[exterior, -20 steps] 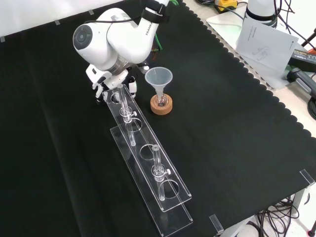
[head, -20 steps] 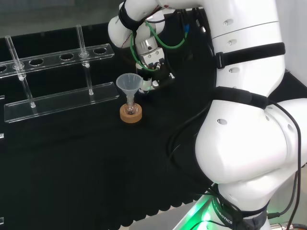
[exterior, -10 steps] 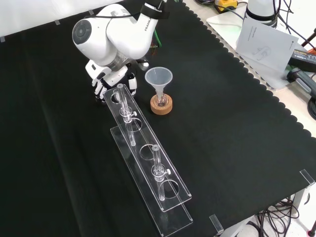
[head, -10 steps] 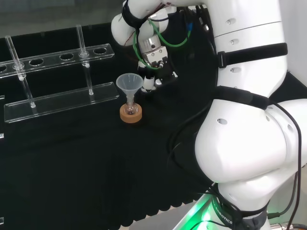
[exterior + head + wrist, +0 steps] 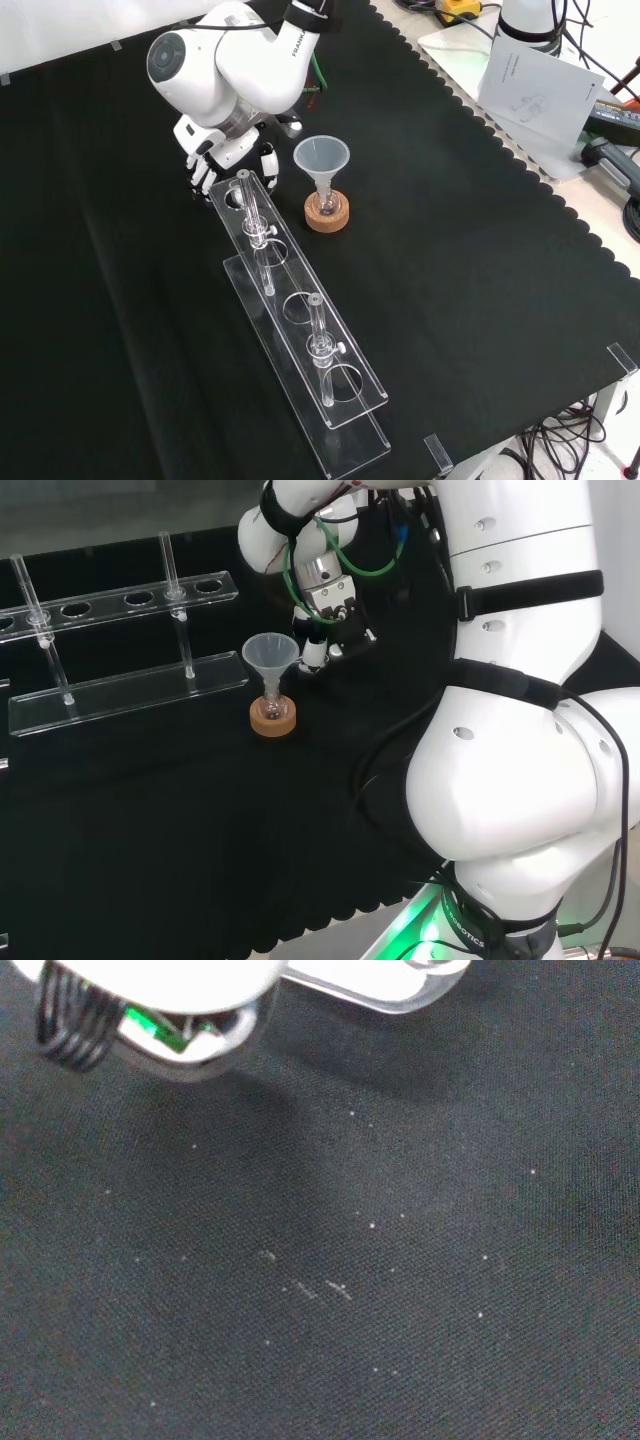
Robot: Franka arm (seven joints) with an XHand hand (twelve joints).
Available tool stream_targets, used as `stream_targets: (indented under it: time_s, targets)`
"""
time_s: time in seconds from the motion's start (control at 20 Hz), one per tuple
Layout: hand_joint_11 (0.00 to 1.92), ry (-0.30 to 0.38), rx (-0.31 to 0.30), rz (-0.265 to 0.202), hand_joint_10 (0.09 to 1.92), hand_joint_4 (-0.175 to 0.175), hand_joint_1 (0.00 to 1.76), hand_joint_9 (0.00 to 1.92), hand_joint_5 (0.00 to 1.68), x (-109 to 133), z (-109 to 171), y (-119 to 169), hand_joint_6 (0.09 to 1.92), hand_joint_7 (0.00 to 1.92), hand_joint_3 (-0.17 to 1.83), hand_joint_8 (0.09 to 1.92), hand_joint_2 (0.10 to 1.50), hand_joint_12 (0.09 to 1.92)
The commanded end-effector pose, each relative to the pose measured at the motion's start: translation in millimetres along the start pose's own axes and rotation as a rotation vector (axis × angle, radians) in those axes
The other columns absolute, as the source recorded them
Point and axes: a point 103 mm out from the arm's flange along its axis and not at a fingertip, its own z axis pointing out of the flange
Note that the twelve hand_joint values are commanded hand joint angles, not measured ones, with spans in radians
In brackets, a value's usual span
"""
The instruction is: Pick up the weighing funnel.
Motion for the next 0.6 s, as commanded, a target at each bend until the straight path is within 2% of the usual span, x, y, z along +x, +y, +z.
stream_targets:
  time_s: [0.05,0.6]
  targets:
    - [0.43,-0.009,-0.005,0.010,0.57,0.007,0.94,0.69,0.69,1.4,3.5,-1.1,0.71,0.33,0.63,0.73,0.54,1.32]
    - [0.45,-0.024,0.012,0.030,0.58,0.021,0.96,0.72,0.78,0.7,9.0,4.5,0.76,0.36,0.63,0.73,0.56,1.32]
